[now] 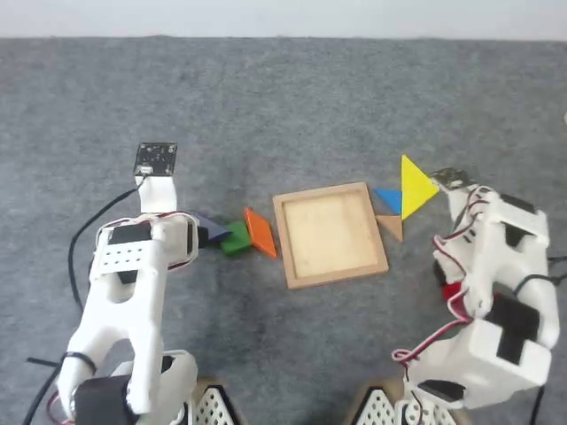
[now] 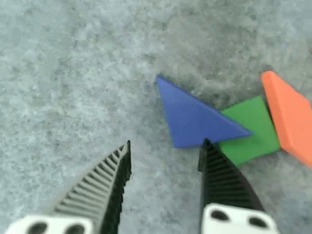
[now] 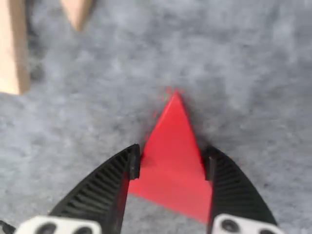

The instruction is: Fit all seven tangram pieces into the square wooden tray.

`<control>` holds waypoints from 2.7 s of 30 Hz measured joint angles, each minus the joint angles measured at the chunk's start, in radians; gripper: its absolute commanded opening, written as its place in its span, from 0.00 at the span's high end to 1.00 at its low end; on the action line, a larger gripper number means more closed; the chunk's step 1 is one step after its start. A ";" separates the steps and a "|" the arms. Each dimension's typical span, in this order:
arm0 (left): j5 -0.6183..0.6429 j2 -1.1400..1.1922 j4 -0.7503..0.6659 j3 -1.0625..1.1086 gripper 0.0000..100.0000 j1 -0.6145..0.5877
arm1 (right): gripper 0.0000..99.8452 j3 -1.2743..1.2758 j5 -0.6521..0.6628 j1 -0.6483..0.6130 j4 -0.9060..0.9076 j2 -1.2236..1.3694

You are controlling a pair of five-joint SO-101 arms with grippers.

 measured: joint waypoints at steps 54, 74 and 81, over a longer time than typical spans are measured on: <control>-0.002 0.000 -0.005 0.018 0.78 0.000 | 0.62 0.150 0.135 0.203 -0.028 -0.209; -0.002 0.000 -0.005 0.018 0.78 0.000 | 0.62 -0.026 0.135 0.285 0.103 -0.130; -0.002 0.000 -0.005 0.018 0.78 0.000 | 0.62 -0.028 0.140 0.281 0.103 -0.057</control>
